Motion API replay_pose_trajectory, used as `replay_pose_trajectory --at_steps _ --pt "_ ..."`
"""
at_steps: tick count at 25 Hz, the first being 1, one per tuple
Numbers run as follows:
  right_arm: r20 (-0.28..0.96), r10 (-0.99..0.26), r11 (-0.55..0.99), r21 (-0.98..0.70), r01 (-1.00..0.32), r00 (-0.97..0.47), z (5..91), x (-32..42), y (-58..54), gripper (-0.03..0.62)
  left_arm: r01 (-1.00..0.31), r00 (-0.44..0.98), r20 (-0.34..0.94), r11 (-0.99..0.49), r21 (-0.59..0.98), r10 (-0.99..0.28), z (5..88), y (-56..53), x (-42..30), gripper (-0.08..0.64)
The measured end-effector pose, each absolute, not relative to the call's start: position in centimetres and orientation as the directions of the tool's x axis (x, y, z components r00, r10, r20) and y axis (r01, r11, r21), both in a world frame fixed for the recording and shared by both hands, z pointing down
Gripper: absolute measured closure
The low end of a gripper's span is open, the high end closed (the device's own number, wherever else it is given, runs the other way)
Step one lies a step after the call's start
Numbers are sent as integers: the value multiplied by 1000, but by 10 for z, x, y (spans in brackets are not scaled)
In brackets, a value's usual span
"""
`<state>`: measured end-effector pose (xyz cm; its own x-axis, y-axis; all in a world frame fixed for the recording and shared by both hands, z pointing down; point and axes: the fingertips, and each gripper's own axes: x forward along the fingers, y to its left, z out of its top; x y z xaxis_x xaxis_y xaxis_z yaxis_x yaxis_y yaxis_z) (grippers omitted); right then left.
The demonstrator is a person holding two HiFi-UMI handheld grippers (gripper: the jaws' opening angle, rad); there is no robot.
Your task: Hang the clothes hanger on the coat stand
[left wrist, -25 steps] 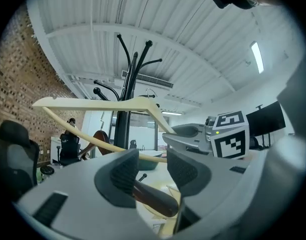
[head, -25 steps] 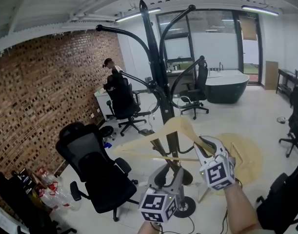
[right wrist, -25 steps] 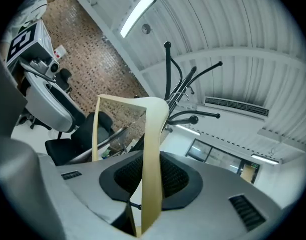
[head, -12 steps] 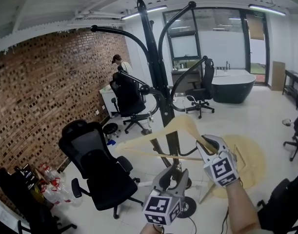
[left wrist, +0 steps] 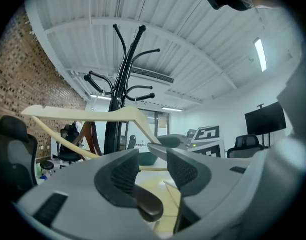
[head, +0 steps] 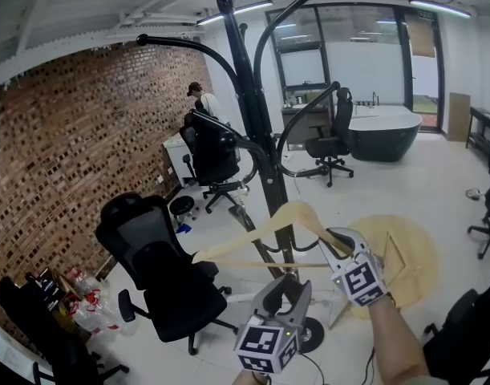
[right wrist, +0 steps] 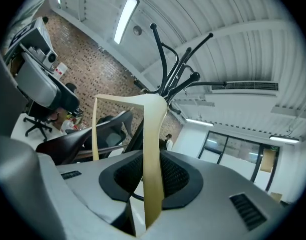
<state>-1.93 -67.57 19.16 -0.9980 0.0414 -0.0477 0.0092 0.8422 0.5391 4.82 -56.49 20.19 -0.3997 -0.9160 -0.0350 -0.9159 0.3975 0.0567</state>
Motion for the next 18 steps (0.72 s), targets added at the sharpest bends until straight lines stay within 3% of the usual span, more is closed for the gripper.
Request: replay_pose_trajectory --at_steps 7,8,12,18 --pt "-66 -30 823 564 -62 -997 193 -37 -679 505 -917 -396 -20 394 65 -918 207 -556 50 380" --pt "-66 -41 825 561 -71 -997 192 -37 -681 495 -918 -394 -20 392 64 -919 207 -556 50 380" --pt "-75 -86 836 537 -112 -994 188 -35 -679 351 -926 -373 -21 372 62 -927 211 -548 46 380" --pt "-167 -180 841 485 -240 -969 170 21 -646 350 -956 -289 -42 287 56 -956 210 -519 69 380"
